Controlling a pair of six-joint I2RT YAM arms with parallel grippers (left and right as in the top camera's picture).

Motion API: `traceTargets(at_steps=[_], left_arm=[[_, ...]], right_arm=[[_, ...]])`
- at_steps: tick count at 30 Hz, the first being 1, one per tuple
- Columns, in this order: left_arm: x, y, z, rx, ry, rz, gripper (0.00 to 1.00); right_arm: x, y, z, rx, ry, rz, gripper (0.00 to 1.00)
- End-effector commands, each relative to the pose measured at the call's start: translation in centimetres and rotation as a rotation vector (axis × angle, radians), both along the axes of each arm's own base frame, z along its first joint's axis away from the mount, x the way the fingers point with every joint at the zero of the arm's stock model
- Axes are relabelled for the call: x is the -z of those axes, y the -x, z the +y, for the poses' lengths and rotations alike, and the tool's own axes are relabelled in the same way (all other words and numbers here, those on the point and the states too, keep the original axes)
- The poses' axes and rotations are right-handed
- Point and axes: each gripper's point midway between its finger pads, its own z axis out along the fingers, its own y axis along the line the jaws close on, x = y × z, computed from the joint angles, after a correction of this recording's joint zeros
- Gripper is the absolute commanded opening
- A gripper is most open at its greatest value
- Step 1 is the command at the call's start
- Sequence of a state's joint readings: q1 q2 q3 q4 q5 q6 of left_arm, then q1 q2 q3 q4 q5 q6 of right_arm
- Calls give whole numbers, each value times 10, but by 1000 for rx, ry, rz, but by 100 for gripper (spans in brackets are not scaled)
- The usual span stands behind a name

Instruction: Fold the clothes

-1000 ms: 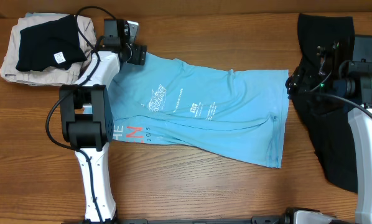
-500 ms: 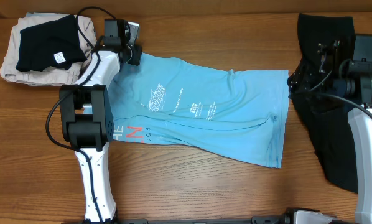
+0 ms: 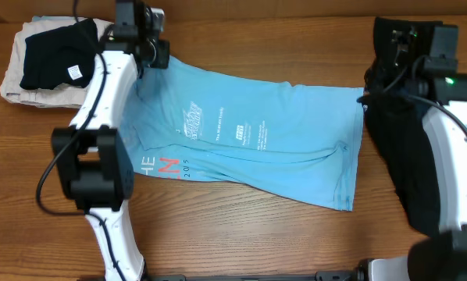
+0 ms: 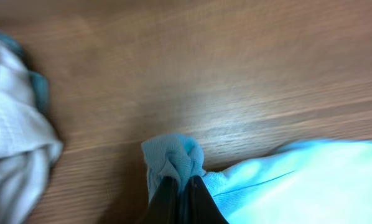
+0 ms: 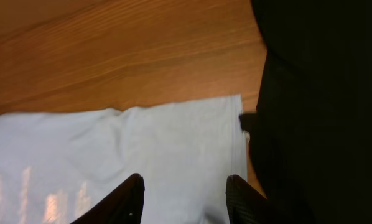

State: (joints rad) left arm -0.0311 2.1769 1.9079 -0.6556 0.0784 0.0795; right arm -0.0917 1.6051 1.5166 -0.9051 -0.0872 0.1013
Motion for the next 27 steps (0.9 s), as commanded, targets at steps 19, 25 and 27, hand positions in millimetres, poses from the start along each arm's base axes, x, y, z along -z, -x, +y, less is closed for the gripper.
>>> traceTargets(at_steps=[19, 25, 27], left_arm=[[-58, 27, 7, -146, 21, -5, 4], [-56, 29, 11, -158, 4, 3, 4], [-56, 30, 11, -161, 0, 6, 4]], right_arm=[[172, -66, -37, 67, 137, 209, 47], [191, -68, -45, 94, 171, 229, 62], [195, -70, -45, 94, 171, 230, 62]])
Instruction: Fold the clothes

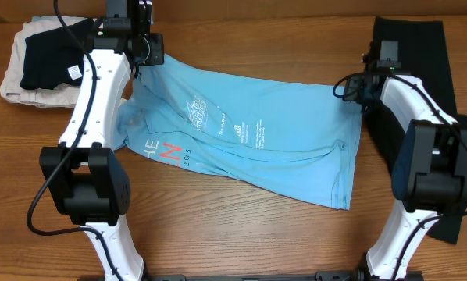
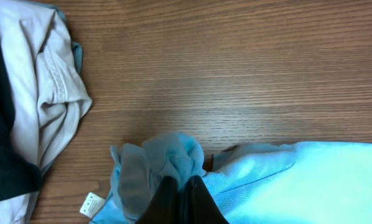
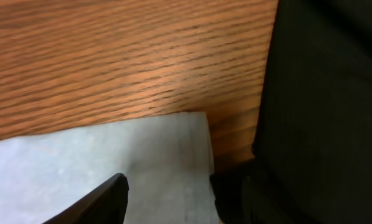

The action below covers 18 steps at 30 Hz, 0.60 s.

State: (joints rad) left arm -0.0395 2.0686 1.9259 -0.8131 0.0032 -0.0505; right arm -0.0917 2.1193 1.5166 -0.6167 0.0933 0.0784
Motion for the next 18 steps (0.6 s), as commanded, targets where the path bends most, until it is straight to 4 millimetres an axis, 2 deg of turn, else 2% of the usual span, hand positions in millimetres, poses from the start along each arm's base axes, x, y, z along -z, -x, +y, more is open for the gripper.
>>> traceTargets(at_steps=[1, 5, 11, 18], left_arm=[[-14, -1, 2, -20, -18, -29, 4], [-13, 0, 3, -23, -23, -24, 4], [-9, 4, 3, -23, -24, -2, 4], [-8, 6, 3, -23, -25, 9, 4]], right_arm=[[3, -6, -8, 20, 27, -10, 62], [11, -10, -9, 20, 27, -17, 62], [10, -18, -9, 19, 26, -47, 61], [9, -24, -6, 10, 12, -74, 53]])
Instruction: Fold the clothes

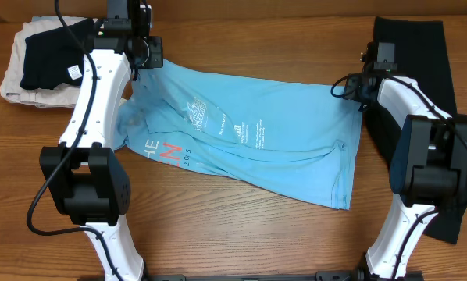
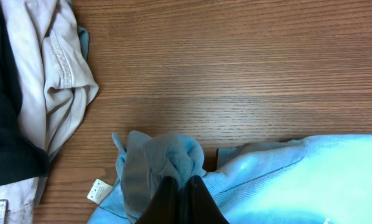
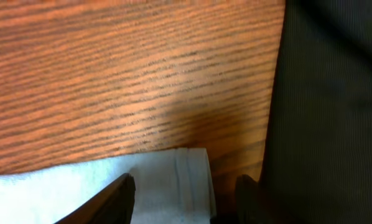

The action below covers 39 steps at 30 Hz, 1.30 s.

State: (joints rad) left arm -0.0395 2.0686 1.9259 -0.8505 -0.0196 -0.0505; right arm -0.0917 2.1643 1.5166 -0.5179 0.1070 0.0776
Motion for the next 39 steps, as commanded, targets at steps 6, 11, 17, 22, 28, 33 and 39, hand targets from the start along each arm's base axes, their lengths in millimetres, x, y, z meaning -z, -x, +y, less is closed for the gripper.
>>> traceTargets(at_steps=[6, 11, 17, 22, 28, 33, 39], left_arm=[[-13, -1, -1, -9, -6, -28, 4], [-13, -1, -1, -9, -6, -27, 4], [-13, -1, -1, -10, -6, -26, 4], [-15, -2, 11, -49, -64, -36, 4], [-18, -4, 12, -51, -66, -50, 4], [-25, -4, 12, -51, -65, -62, 4], [-28, 7, 12, -46, -67, -33, 4]], right_arm=[[3, -8, -2, 4, -7, -20, 49], [19, -7, 1, -3, -24, 2, 43], [26, -3, 2, -2, -28, 25, 25], [19, -3, 2, 29, -42, 16, 11], [-35, -7, 2, 35, -42, -67, 9], [-106, 10, 9, 19, -62, -126, 8], [-167, 56, 21, 1, -104, -125, 4]])
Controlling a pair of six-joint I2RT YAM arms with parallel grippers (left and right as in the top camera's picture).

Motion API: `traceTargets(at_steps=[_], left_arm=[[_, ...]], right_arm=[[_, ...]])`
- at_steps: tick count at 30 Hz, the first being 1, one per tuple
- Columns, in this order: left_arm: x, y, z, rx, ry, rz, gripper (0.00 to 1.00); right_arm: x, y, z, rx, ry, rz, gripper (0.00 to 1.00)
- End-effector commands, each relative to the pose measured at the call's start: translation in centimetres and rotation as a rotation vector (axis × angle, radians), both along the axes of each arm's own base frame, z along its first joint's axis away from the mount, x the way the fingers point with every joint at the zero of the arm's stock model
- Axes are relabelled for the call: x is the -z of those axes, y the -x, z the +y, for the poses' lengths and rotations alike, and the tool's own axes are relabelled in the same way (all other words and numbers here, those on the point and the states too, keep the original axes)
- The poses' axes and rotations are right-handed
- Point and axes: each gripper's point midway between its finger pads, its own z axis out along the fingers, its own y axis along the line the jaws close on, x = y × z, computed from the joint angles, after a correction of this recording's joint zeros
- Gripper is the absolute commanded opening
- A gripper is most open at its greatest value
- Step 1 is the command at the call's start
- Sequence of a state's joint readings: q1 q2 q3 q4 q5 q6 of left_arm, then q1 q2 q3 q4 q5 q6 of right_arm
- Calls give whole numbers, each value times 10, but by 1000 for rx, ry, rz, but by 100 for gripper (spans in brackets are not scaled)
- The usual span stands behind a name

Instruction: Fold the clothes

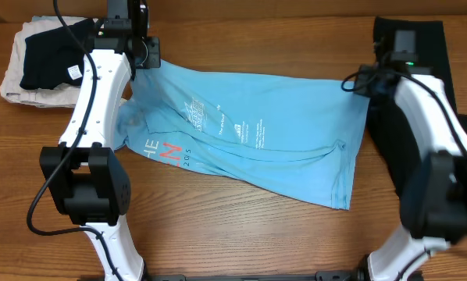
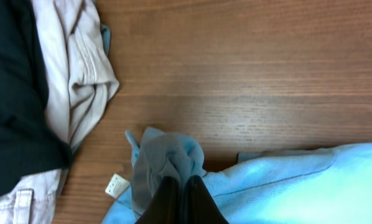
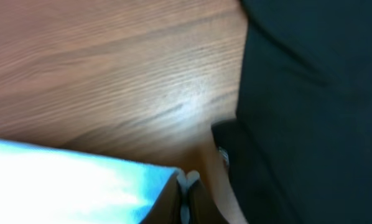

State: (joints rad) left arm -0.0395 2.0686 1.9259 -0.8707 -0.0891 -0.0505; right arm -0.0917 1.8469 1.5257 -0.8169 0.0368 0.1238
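A light blue T-shirt (image 1: 249, 133) with white and red print lies spread across the middle of the wooden table. My left gripper (image 1: 144, 56) is shut on its bunched far-left corner (image 2: 167, 155), near the collar with a white tag. My right gripper (image 1: 366, 82) is shut on the shirt's far-right corner (image 3: 185, 180), lifted a little off the table, right beside a black garment (image 3: 310, 112).
A pile of beige clothes (image 1: 19, 66) with a black garment (image 1: 50, 51) on top sits at the far left corner. A black garment (image 1: 421, 117) lies along the right side under my right arm. The table's far edge (image 1: 257, 9) runs close behind.
My right gripper, which stood open with its fingers either side of the shirt's far-right corner, is now shut on that corner and holds it slightly raised. The left gripper keeps its hold.
At first my left gripper held the shirt's far-left corner and my right gripper hung open above the far-right edge. The right gripper then sat lower and closer on that corner, still open. Now both grippers hold the shirt's two far corners.
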Motion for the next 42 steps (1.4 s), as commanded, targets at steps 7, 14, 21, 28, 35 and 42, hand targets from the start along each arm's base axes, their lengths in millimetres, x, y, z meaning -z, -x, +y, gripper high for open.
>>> traceTargets(at_steps=[7, 14, 21, 28, 35, 42], left_arm=[[-25, 38, 1, -5, -14, 75, 4], [-8, 83, 4, 4, -32, 270, 4], [0, 108, 17, -5, -79, 380, 4], [35, 141, 28, -24, -90, 530, 4], [70, 154, 29, -23, -92, 584, 72], [65, 123, 35, -45, -95, 456, 88]], right_arm=[[-59, 84, 19, 9, -97, 112, 4], [-34, 122, 24, 47, -131, 277, 4], [0, 147, 22, 125, -159, 384, 4], [28, 171, 18, 168, -209, 467, 4], [51, 191, 27, 135, -245, 533, 51], [68, 192, 33, 128, -278, 519, 63]])
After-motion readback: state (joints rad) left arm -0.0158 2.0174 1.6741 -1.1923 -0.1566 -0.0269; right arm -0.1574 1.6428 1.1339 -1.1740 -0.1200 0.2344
